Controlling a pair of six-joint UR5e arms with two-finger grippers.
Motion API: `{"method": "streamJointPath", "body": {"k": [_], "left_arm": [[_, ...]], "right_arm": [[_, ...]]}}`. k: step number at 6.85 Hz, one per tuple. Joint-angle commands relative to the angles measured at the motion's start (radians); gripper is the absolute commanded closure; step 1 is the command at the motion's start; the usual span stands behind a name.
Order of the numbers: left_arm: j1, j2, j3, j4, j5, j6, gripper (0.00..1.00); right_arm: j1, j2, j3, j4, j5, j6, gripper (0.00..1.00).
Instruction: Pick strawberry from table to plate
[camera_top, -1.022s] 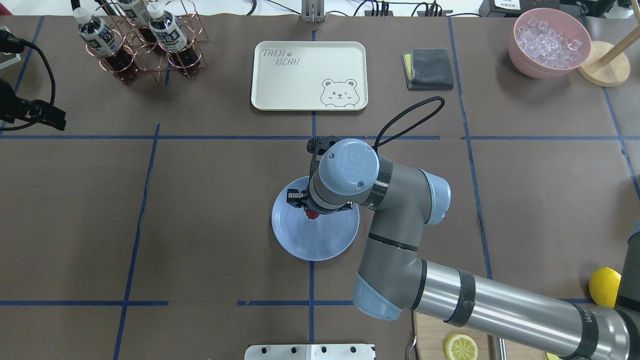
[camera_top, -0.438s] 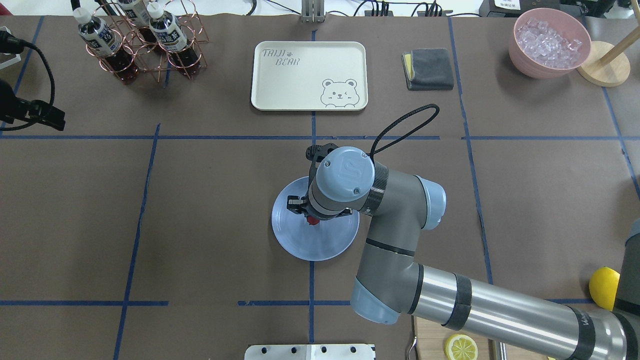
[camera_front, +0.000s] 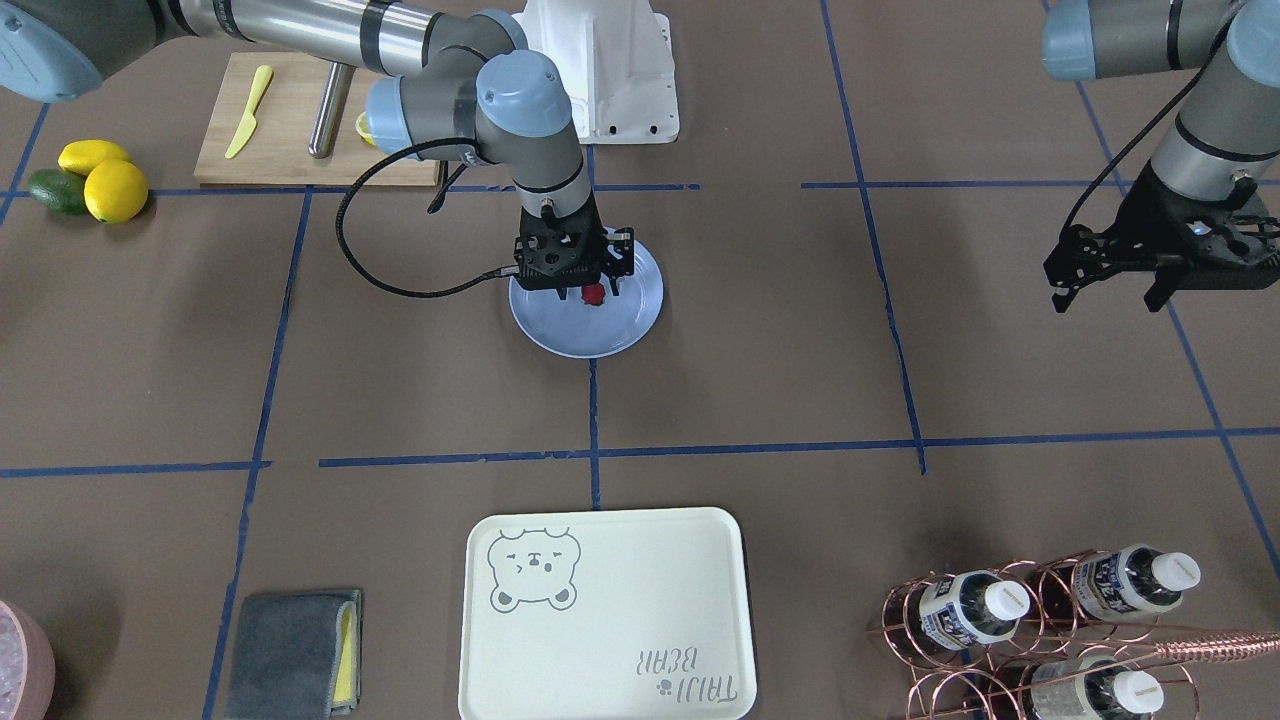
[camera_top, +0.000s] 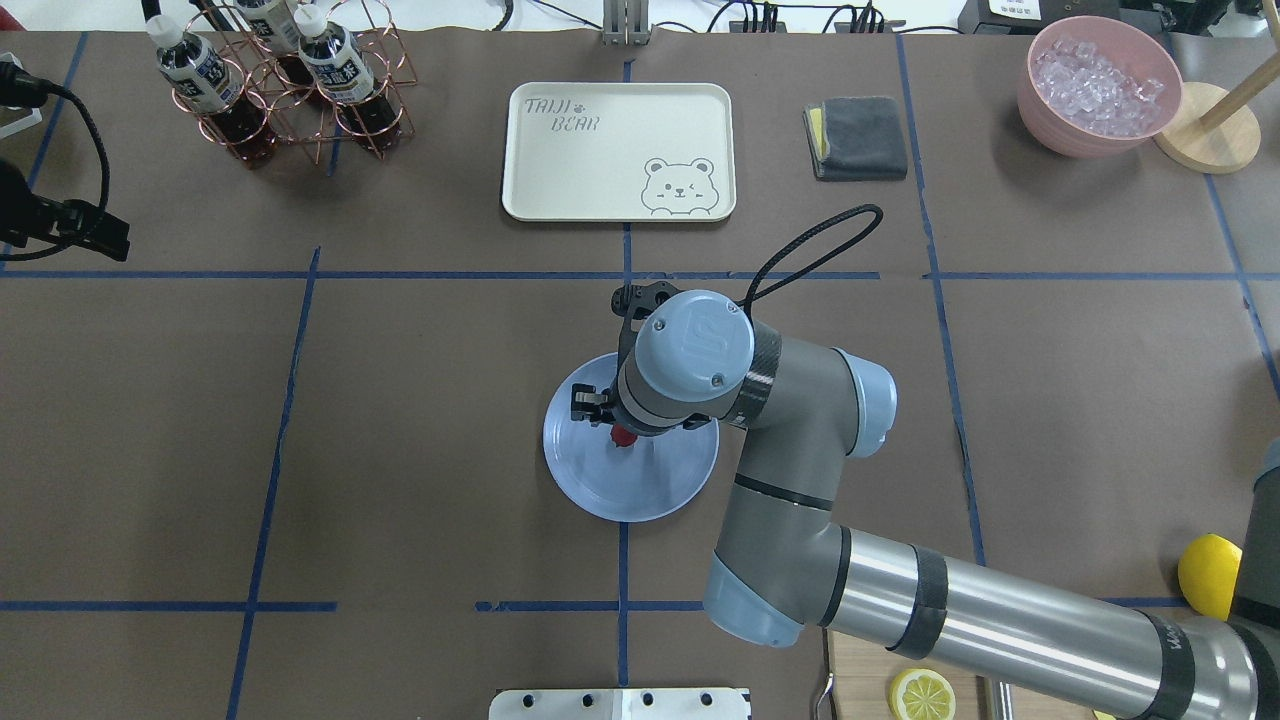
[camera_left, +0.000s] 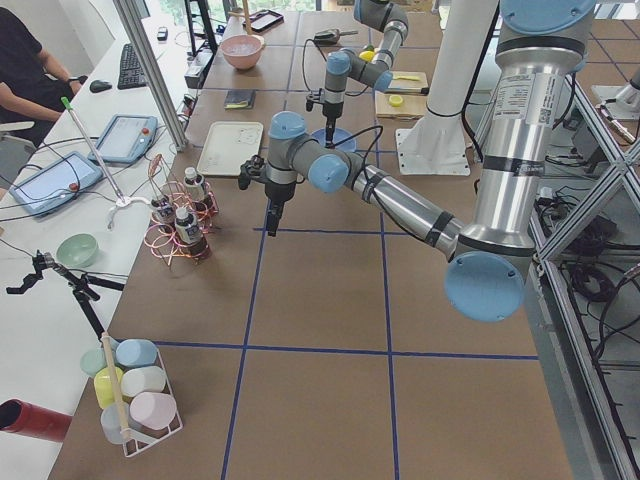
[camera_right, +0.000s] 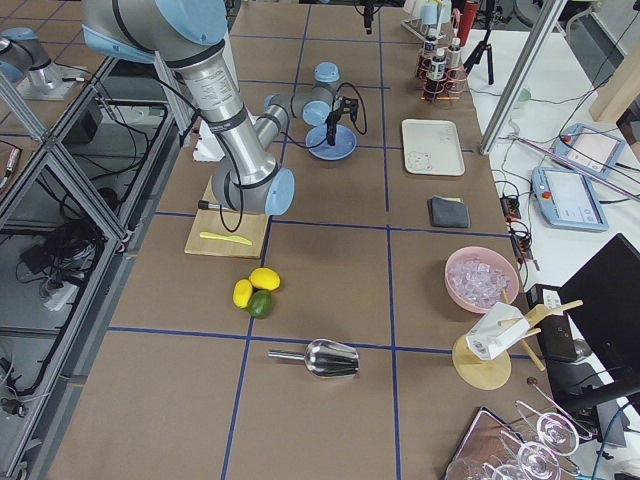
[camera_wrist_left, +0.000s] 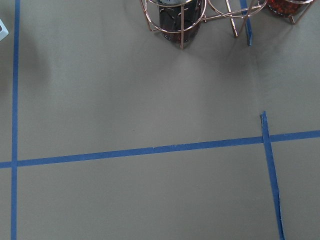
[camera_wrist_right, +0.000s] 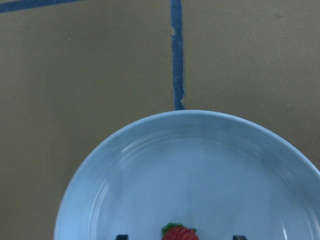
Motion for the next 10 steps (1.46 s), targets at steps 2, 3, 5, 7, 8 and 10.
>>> {"method": "streamJointPath", "body": {"k": [2, 3, 5, 7, 8, 10], "left_arm": [[-0.053, -0.003, 0.011, 0.000, -0.002, 0.053, 0.00], [-0.105, -0.003, 0.037, 0.003, -0.046, 0.128, 0.00], [-0.231, -0.002, 0.112, 0.011, -0.167, 0.311, 0.00], [-0.329, 0.035, 0.161, 0.015, -0.169, 0.502, 0.00], [-0.355, 0.061, 0.169, 0.017, -0.169, 0.546, 0.00], [-0.369, 0.100, 0.168, 0.015, -0.172, 0.574, 0.00]], "right_arm": [[0.139, -0.030, 0.157, -0.124, 0.100, -0.009, 0.00], [0.213, -0.063, 0.243, -0.234, 0.153, -0.078, 0.00], [0.328, -0.169, 0.363, -0.391, 0.174, -0.342, 0.00], [0.500, -0.286, 0.406, -0.497, 0.256, -0.658, 0.00], [0.605, -0.380, 0.405, -0.496, 0.334, -0.846, 0.00], [0.812, -0.554, 0.391, -0.491, 0.433, -1.218, 0.00]]}}
